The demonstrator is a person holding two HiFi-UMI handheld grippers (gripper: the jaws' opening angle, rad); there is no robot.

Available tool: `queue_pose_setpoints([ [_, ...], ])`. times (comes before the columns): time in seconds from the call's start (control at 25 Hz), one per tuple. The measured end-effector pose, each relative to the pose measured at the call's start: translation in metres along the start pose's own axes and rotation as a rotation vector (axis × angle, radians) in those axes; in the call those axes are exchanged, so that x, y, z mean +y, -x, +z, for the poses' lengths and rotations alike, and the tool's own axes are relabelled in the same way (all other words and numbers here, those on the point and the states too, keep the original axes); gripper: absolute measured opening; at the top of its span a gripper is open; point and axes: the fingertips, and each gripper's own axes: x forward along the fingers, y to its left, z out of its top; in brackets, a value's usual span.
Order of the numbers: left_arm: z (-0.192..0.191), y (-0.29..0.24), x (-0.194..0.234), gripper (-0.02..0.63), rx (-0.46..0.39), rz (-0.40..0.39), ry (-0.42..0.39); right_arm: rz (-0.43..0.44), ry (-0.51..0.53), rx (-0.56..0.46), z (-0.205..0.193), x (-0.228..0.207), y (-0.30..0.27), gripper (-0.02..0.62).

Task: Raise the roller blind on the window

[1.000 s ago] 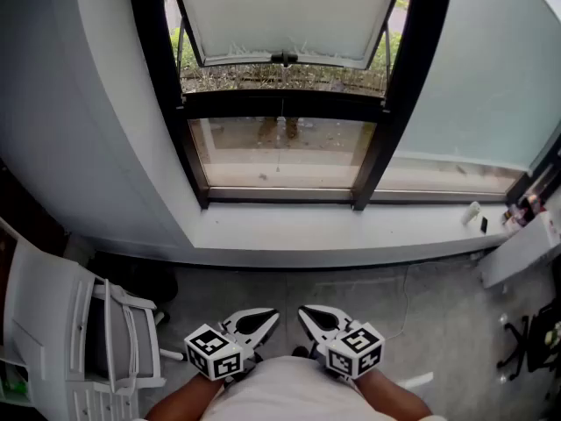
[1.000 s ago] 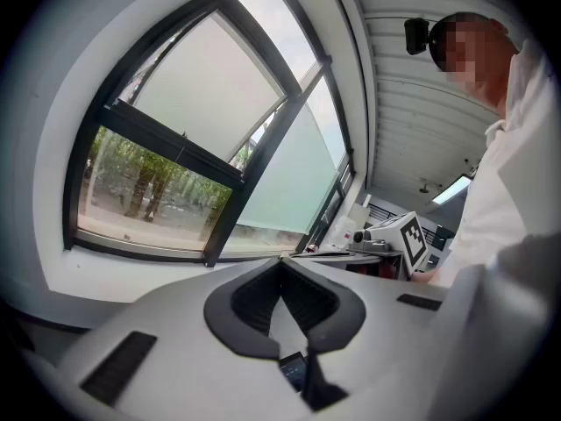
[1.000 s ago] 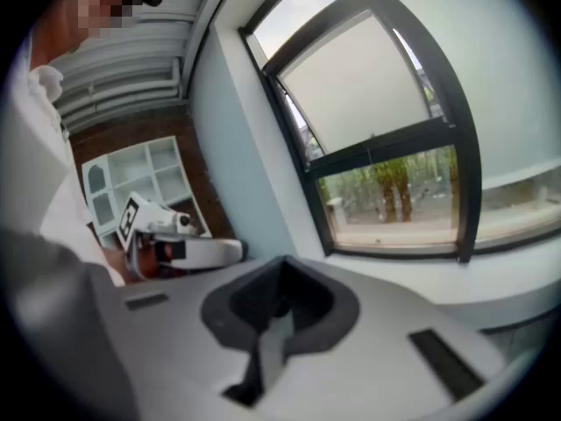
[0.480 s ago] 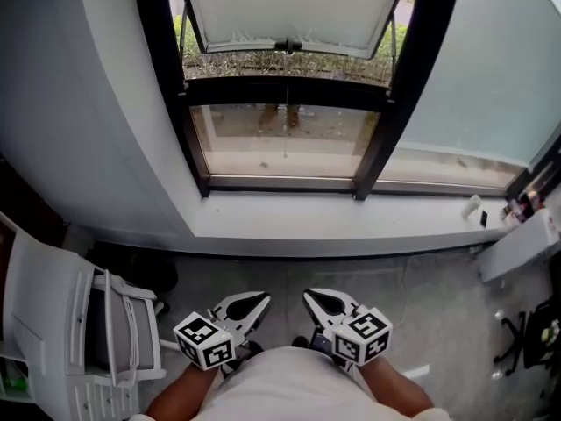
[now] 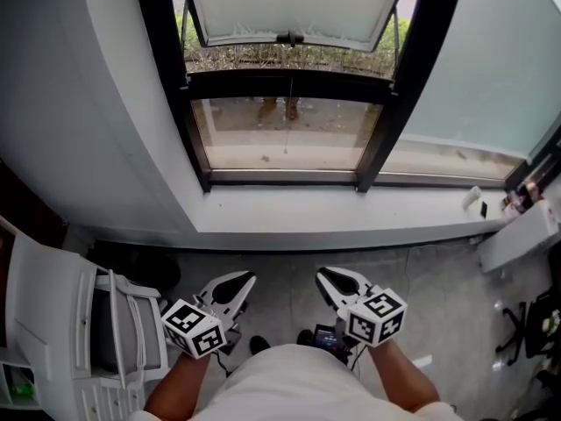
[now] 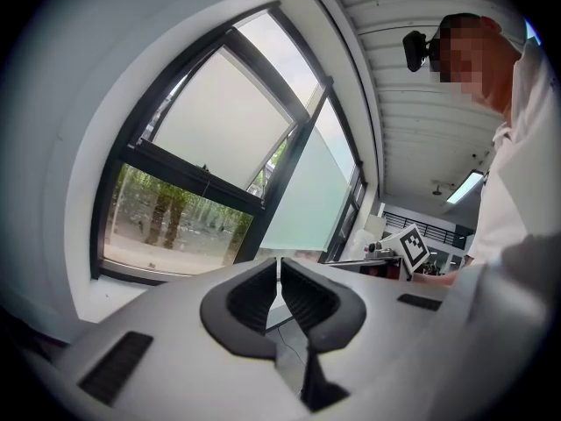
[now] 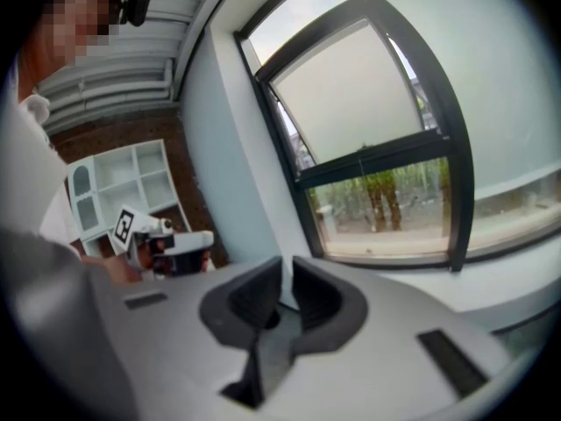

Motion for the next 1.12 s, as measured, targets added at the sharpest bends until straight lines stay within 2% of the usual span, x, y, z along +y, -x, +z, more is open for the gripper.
queue_pose_setpoints([
  [0.32, 0.009, 0.013, 0.019, 0.021, -0.002, -0.012, -0.015, -0.042, 0.002, 0.007, -0.006, 0.013, -0.019, 0.072],
  [0.6, 0.014, 0.012, 0.03, 0.021, 0.026, -0.038, -0.062, -0.093, 0.021, 0.003, -0.004, 0.014, -0.035, 0.08],
  [0.92, 0.027, -0.006, 0.053, 0.021, 0.029, -0.009, -0.098, -0.119, 0.052, -0.01, 0.017, -0.011, -0.055, 0.08],
  [1.12, 0.046, -0.028, 0.072, 0.021, 0.002, 0.042, -0.124, -0.104, 0.056, -0.011, 0.034, -0.038, -0.074, 0.08],
])
